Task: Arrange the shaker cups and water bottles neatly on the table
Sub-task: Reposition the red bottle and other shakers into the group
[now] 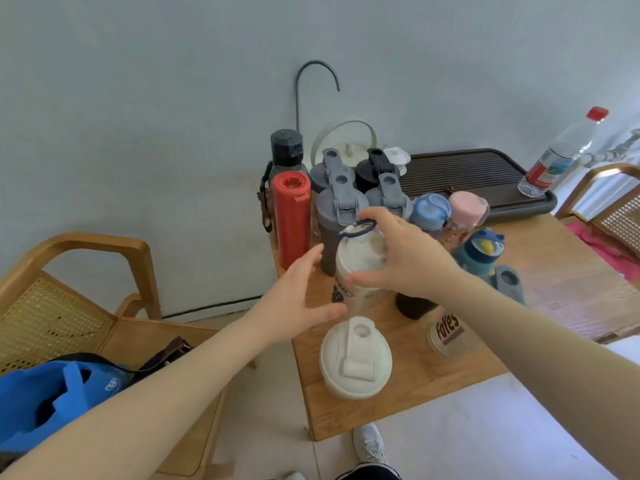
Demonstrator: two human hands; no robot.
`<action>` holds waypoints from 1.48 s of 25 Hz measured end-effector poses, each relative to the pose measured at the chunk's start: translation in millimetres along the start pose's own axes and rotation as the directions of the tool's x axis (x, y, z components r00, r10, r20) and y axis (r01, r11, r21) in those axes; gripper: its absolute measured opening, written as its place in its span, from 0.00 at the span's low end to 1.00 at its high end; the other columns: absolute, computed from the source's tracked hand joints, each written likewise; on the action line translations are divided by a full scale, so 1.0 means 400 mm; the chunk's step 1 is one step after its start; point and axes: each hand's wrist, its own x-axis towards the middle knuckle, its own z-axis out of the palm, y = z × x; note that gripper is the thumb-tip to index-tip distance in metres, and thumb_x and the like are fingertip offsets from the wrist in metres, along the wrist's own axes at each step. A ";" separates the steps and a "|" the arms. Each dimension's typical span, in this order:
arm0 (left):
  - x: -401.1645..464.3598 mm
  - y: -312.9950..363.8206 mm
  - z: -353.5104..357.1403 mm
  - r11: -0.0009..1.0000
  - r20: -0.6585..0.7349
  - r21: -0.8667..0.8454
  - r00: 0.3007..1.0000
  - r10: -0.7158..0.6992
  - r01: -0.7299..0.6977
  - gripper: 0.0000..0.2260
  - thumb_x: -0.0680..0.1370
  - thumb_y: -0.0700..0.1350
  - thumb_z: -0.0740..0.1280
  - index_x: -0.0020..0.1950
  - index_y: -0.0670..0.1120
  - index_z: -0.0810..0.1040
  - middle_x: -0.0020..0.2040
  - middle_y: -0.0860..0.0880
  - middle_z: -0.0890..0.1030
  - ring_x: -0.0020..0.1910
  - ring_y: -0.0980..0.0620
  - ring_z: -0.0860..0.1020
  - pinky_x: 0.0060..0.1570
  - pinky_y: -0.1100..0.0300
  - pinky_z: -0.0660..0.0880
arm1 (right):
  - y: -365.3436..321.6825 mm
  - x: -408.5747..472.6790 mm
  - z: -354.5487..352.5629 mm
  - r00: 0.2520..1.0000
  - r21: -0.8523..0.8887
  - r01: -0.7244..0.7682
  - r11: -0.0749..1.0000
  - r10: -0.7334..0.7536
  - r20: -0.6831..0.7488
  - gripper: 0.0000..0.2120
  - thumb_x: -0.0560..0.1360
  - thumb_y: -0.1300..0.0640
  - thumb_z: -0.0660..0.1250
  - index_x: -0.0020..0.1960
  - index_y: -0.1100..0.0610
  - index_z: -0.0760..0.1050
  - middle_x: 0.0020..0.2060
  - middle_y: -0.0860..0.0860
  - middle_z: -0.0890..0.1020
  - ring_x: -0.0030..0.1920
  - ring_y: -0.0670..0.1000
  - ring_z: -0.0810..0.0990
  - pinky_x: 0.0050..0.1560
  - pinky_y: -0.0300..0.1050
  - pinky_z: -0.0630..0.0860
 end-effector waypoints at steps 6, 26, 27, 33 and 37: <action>0.068 -0.041 -0.035 0.965 -0.342 -0.261 0.936 -0.082 -0.010 0.37 0.62 0.44 0.78 0.64 0.54 0.62 0.56 0.56 0.74 0.55 0.56 0.74 0.49 0.65 0.73 | -0.111 0.141 0.093 0.999 0.052 0.034 0.998 -0.036 0.037 0.41 0.62 0.38 0.71 0.69 0.49 0.57 0.63 0.50 0.72 0.60 0.54 0.74 0.53 0.51 0.74; 0.125 -0.115 -0.040 0.953 -0.279 -0.287 0.944 -0.177 0.094 0.41 0.68 0.44 0.75 0.72 0.48 0.51 0.65 0.53 0.63 0.64 0.58 0.61 0.58 0.64 0.64 | 0.137 0.013 0.055 0.995 -0.135 0.041 0.990 -0.053 -0.082 0.15 0.74 0.55 0.64 0.60 0.56 0.72 0.61 0.52 0.74 0.59 0.55 0.75 0.58 0.53 0.74; 0.114 -0.111 -0.032 0.969 -0.356 -0.228 0.919 -0.171 0.092 0.43 0.68 0.45 0.75 0.72 0.48 0.50 0.69 0.51 0.61 0.65 0.59 0.58 0.63 0.61 0.60 | 0.150 -0.001 0.055 0.988 -0.173 -0.071 0.982 0.046 -0.144 0.19 0.73 0.54 0.65 0.63 0.57 0.69 0.63 0.54 0.73 0.63 0.57 0.72 0.61 0.53 0.71; 0.030 -0.066 0.015 0.933 -0.476 0.252 0.807 0.349 -0.255 0.22 0.70 0.50 0.64 0.63 0.48 0.65 0.68 0.48 0.61 0.69 0.51 0.58 0.67 0.72 0.49 | 0.219 -0.001 0.083 0.883 -0.375 -0.454 0.808 0.463 -0.074 0.34 0.70 0.46 0.68 0.69 0.57 0.57 0.66 0.59 0.69 0.64 0.63 0.70 0.61 0.58 0.72; 0.018 -0.046 0.026 0.916 -0.379 0.238 0.838 0.393 -0.322 0.16 0.72 0.48 0.60 0.59 0.50 0.69 0.65 0.50 0.66 0.67 0.56 0.59 0.66 0.73 0.51 | 0.188 0.024 0.091 0.858 -0.319 -0.503 0.803 0.509 -0.072 0.37 0.69 0.48 0.70 0.70 0.53 0.54 0.66 0.59 0.68 0.65 0.65 0.67 0.59 0.62 0.70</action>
